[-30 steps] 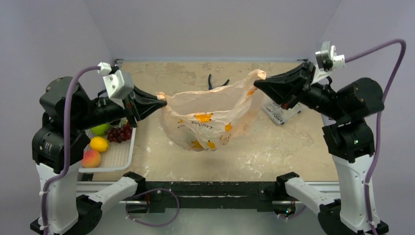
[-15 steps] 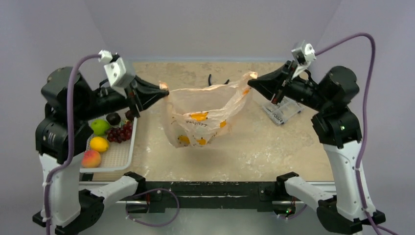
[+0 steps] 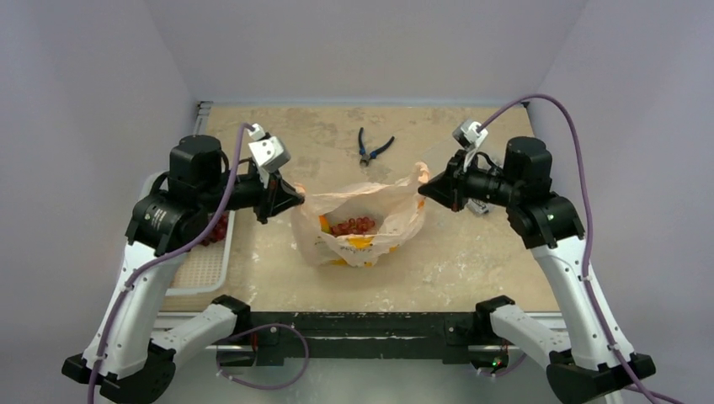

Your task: Place the fake fruits into the plastic bag and tie a complex knot

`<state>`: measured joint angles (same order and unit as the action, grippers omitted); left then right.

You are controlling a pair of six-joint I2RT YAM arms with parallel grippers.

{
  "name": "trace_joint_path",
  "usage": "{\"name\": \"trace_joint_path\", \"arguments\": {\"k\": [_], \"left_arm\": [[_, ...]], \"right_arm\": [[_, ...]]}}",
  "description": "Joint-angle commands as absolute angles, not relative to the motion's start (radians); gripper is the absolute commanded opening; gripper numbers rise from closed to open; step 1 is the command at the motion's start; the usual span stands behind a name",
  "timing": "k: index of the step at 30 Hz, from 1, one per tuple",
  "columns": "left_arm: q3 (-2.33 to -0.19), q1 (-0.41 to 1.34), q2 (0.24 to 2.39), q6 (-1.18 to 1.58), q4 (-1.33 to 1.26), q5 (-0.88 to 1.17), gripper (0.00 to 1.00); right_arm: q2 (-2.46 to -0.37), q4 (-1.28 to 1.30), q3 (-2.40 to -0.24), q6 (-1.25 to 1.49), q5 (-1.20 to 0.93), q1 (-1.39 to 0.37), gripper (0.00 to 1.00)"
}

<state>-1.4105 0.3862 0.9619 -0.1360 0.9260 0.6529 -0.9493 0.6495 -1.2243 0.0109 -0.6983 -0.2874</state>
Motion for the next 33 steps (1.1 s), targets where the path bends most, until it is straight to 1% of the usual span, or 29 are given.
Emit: {"name": "trace_joint_path", "arguments": {"k": [1, 2, 3, 5, 7, 8, 9, 10, 11, 12, 14, 17, 19, 20, 21, 24, 25, 28, 33], "left_arm": [[-1.575, 0.405, 0.982, -0.208, 0.935, 0.689, 0.0], [-1.649, 0.408, 1.01, -0.176, 0.88, 0.633, 0.0], [-1.785, 0.407, 1.058, -0.141, 0.856, 0.597, 0.0], [-2.069, 0.415, 1.219, -0.098, 0.909, 0.657, 0.0], [-2.397, 0.469, 1.422, -0.018, 1.023, 0.745, 0.0], [-2.525, 0.508, 1.51, 0.017, 1.079, 0.756, 0.0], [-2.593, 0.557, 1.567, 0.024, 1.113, 0.758, 0.0], [-2.594, 0.602, 1.589, 0.009, 1.127, 0.761, 0.0], [-2.55, 0.639, 1.586, -0.035, 1.133, 0.754, 0.0], [-2.483, 0.666, 1.566, -0.056, 1.125, 0.744, 0.0], [-2.265, 0.672, 1.498, -0.054, 1.092, 0.737, 0.0], [-1.96, 0.653, 1.355, -0.145, 1.081, 0.692, 0.0], [-1.796, 0.555, 1.205, -0.094, 0.966, 0.714, 0.0], [-1.744, 0.496, 1.167, -0.047, 0.893, 0.736, 0.0], [-1.729, 0.471, 1.129, -0.048, 0.876, 0.742, 0.0], [-1.796, 0.473, 1.126, -0.205, 1.048, 0.765, 0.0], [-1.795, 0.473, 1.12, -0.226, 1.065, 0.755, 0.0], [-1.766, 0.472, 1.101, -0.318, 1.064, 0.727, 0.0], [-1.73, 0.472, 1.097, -0.336, 1.011, 0.665, 0.0]], "right_arm": [[-0.917, 0.592, -1.354, 0.026, -0.748, -0.288, 0.0], [-0.923, 0.557, -1.386, 0.066, -0.744, -0.288, 0.0], [-0.933, 0.54, -1.406, 0.088, -0.74, -0.288, 0.0], [-0.973, 0.587, -1.4, 0.069, -0.717, -0.287, 0.0], [-0.995, 0.638, -1.307, 0.022, -0.661, -0.288, 0.0], [-1.004, 0.646, -1.245, 0.032, -0.666, -0.288, 0.0], [-1.008, 0.646, -1.192, 0.028, -0.68, -0.288, 0.0], [-1.005, 0.638, -1.143, 0.045, -0.677, -0.287, 0.0], [-0.994, 0.627, -1.099, 0.063, -0.676, -0.287, 0.0], [-0.984, 0.618, -1.065, 0.076, -0.679, -0.287, 0.0], [-0.97, 0.629, -1.03, 0.084, -0.68, -0.287, 0.0], [-0.955, 0.655, -1.112, 0.04, -0.68, -0.287, 0.0], [-0.94, 0.648, -1.221, 0.028, -0.69, -0.286, 0.0], [-0.931, 0.626, -1.266, 0.045, -0.708, -0.286, 0.0], [-0.917, 0.596, -1.295, 0.068, -0.736, -0.287, 0.0], [-0.876, 0.495, -1.287, 0.112, -0.803, -0.287, 0.0], [-0.877, 0.483, -1.282, 0.113, -0.817, -0.287, 0.0], [-0.909, 0.49, -1.299, 0.064, -0.841, -0.288, 0.0], [-0.934, 0.486, -1.29, 0.037, -0.862, -0.287, 0.0]]}}
